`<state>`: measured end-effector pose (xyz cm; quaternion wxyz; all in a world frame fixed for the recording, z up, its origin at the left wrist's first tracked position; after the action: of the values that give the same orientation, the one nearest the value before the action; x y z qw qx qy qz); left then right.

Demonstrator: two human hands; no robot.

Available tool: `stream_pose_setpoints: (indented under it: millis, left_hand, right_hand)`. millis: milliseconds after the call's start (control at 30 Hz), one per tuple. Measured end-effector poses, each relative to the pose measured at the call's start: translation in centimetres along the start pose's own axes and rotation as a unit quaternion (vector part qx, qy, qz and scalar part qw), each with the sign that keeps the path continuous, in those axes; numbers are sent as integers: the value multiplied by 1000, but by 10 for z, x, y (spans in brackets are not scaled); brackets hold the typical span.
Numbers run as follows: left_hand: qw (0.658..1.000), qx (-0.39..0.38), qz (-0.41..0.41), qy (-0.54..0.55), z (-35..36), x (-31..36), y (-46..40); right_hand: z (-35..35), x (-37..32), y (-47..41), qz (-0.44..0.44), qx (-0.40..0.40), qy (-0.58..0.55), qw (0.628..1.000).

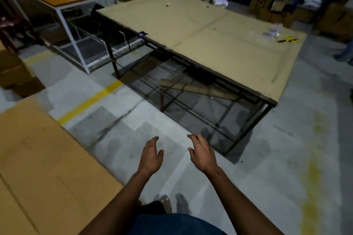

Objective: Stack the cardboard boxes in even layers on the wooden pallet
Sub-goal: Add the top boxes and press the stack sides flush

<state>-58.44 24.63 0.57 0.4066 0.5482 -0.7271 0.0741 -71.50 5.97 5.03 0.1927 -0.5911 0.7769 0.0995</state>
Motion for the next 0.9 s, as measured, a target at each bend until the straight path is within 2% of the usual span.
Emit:
stream_pose_setpoints:
  millis: [167,300,533,900]
  left_hand:
    - [1000,13,-20,5,-14,29,-64]
    - [998,31,-46,16,-30,27,-103]
    - [986,90,-136,35,-57,4,-179]
    - [946,215,-223,93,-107,24,-275]
  right_hand:
    - [-5,18,-76,-6,-6,-14,1000]
    - [11,24,-132,-35,-35,-28,998]
    - [38,32,-256,-127,-87,-49,987]
    - [57,34,-455,-268,-130,-99,949]
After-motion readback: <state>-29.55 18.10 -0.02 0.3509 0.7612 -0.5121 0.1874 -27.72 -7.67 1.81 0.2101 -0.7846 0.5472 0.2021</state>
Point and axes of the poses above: each hand's wrist, its own y-axis away from the middle knuckle, its own z-axis out of the palm, x = y × z, the point moved 7 cm from there along -y, towards the middle knuckle, and after that the axes turned 14 degrees about -z, right-handed, at the moved point
